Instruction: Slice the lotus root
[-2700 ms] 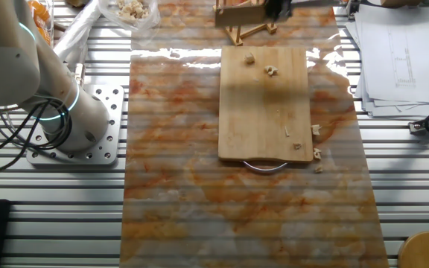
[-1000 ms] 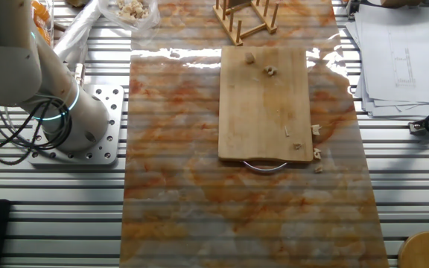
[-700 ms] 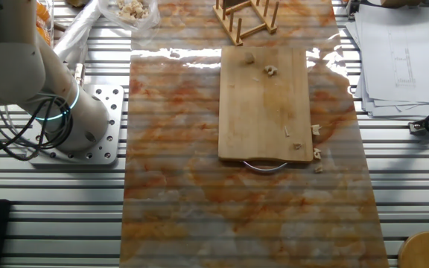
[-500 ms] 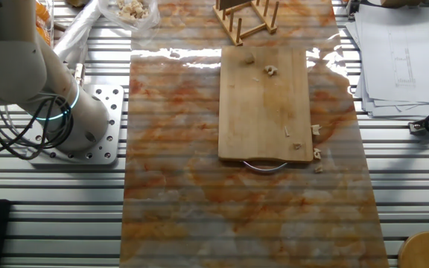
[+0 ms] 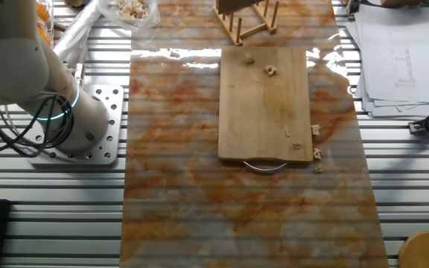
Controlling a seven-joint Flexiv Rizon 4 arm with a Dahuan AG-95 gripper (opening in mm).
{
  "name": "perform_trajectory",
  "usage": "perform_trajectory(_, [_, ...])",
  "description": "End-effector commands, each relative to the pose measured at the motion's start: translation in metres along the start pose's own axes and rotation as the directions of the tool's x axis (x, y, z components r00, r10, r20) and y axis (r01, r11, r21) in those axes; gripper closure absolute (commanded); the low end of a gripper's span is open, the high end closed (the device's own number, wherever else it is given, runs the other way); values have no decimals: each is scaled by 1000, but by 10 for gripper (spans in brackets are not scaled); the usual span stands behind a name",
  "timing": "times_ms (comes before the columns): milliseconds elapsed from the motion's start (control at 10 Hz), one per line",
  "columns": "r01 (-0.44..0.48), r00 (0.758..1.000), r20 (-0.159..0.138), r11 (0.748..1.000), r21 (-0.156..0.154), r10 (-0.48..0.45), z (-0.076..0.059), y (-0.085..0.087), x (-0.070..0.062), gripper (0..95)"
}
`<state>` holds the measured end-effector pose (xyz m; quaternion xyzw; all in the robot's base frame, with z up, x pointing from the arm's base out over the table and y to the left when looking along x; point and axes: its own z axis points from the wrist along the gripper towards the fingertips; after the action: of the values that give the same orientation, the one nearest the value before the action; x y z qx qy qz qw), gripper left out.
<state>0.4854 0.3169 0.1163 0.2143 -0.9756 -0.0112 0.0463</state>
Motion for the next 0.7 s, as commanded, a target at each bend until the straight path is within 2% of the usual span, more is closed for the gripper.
perform_trajectory(100, [7,1000,-1,1000,18,-7,7,0,-1,950])
perform_trajectory(400, [47,999,-3,998,32,-47,32,-5,3,950])
perform_trajectory(700, [70,998,3,997,40,-70,47,-7,7,950])
